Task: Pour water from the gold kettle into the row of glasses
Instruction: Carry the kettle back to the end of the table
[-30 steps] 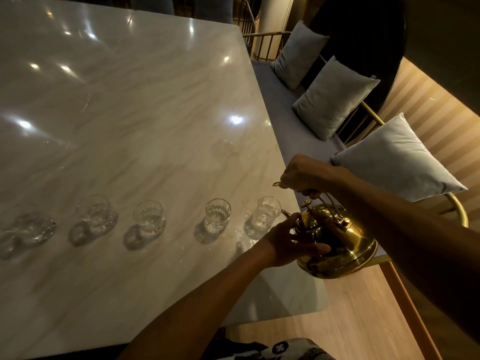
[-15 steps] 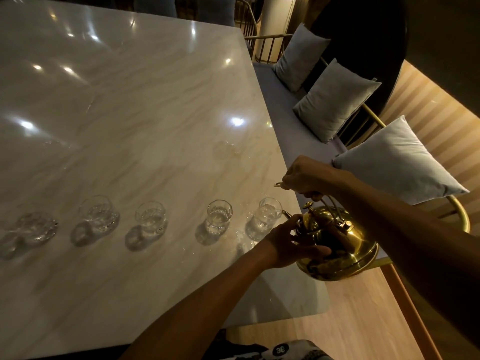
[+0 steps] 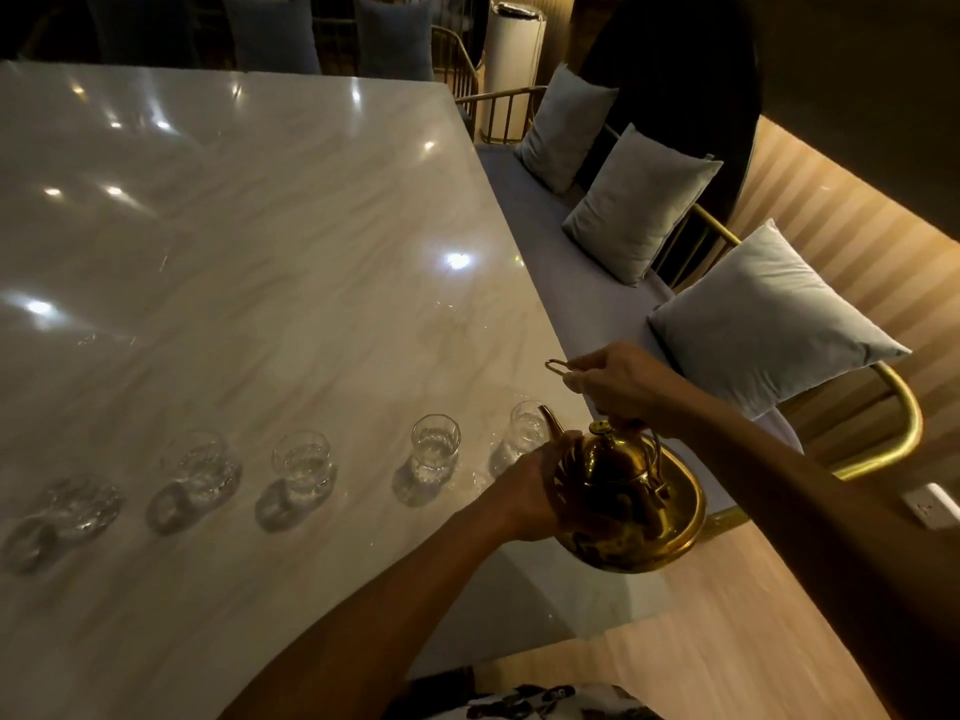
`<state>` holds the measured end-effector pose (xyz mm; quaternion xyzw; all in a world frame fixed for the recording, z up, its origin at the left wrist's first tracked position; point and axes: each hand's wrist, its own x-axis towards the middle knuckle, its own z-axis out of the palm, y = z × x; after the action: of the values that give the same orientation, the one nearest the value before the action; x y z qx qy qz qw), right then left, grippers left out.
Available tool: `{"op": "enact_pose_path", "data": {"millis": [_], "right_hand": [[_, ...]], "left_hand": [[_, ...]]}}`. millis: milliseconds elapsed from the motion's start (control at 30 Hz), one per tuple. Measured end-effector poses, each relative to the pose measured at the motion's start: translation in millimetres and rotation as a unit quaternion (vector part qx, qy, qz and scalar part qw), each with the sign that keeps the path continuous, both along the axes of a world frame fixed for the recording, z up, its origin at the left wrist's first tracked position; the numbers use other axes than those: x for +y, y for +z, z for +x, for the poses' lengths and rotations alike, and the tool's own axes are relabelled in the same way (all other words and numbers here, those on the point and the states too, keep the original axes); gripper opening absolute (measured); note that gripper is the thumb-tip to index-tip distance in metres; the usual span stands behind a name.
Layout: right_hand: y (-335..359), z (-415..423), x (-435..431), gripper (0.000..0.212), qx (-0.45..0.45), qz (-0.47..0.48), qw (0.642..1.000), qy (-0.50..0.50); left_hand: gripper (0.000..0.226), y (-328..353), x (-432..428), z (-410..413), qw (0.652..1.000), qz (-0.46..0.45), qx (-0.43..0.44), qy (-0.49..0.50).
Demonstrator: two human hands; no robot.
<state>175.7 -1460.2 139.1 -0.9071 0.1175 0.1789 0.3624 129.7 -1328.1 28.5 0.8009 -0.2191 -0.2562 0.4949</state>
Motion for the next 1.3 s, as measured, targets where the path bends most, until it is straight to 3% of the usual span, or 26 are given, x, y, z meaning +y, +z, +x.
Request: {"op": "enact_pose_path", "data": {"millis": [367, 733, 1100, 1300], "right_hand": [[65.4, 0.4, 71.7, 0.033, -0.109, 0.023, 0.991, 0.070], [101.3, -1.1, 270.8, 0.043, -0.198, 0.086, 0.943, 0.253], [97.4, -59.7, 536.1, 0.048, -0.158, 0.175, 0.888, 0.395], [93.5, -108.2, 657.7, 0.048, -0.089, 0.219, 0.868, 0.437]], "left_hand": [[0.100, 43.0, 65.3, 26.7, 0.994, 0.023, -0.094, 0.059], [0.100, 96.6, 263.6, -2.3, 0.962, 0.038, -0.143, 0.231], [0.100, 116.0, 524.3, -109.3, 0.907, 0.133, -0.119, 0.382], [0.104, 111.8, 635.8, -173.6, 0.875, 0.142, -0.073, 0.457]]}}
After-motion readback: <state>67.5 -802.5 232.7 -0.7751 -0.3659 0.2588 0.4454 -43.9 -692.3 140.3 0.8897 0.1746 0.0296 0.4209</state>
